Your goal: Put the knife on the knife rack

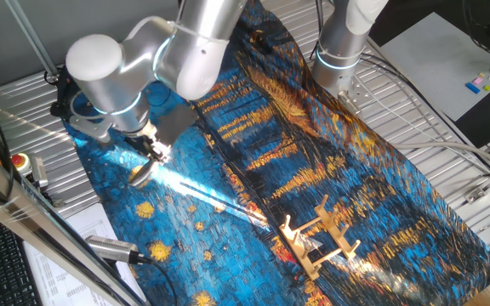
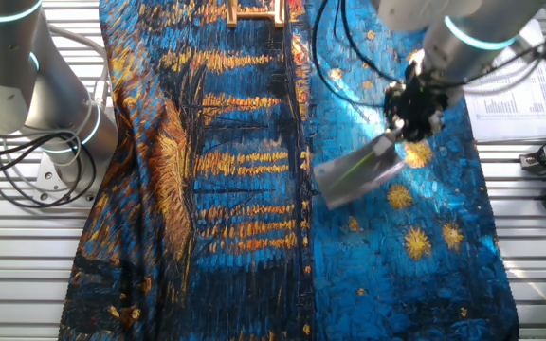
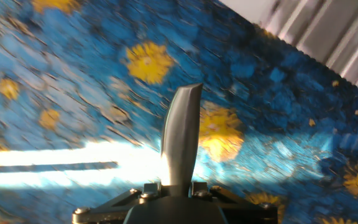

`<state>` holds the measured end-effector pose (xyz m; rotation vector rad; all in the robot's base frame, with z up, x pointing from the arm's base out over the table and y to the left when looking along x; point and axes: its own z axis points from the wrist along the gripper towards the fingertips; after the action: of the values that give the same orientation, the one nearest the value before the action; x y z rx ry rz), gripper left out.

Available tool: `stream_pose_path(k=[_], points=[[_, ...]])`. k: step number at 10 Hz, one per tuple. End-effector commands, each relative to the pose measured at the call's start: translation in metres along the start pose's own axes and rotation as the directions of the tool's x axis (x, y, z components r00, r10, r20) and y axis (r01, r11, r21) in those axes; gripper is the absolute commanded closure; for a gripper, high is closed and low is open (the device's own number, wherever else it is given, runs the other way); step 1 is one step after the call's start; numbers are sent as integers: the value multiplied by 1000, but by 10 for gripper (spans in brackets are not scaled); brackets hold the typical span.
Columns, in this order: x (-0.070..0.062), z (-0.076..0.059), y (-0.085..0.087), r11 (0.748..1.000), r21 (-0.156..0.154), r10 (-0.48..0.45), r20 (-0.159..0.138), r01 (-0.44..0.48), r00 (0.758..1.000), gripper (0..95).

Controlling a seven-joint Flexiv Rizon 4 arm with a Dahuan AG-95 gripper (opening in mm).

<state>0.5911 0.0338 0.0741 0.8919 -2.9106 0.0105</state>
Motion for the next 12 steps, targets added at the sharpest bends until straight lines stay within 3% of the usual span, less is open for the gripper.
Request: stream_pose_path(k=[1,4,8,11,12], points=[[-1,-10,14,1000,-5,12,1,-12,1000,950],[0,-14,20,1000,-9,29,2,-29,1000,950],[0,-14,20,1000,15,-20,-1,20,1000,950],[0,-14,20,999,16,-51,18,50,999,950],[0,-16,27,1000,-1,-23,-8,23,1000,950]])
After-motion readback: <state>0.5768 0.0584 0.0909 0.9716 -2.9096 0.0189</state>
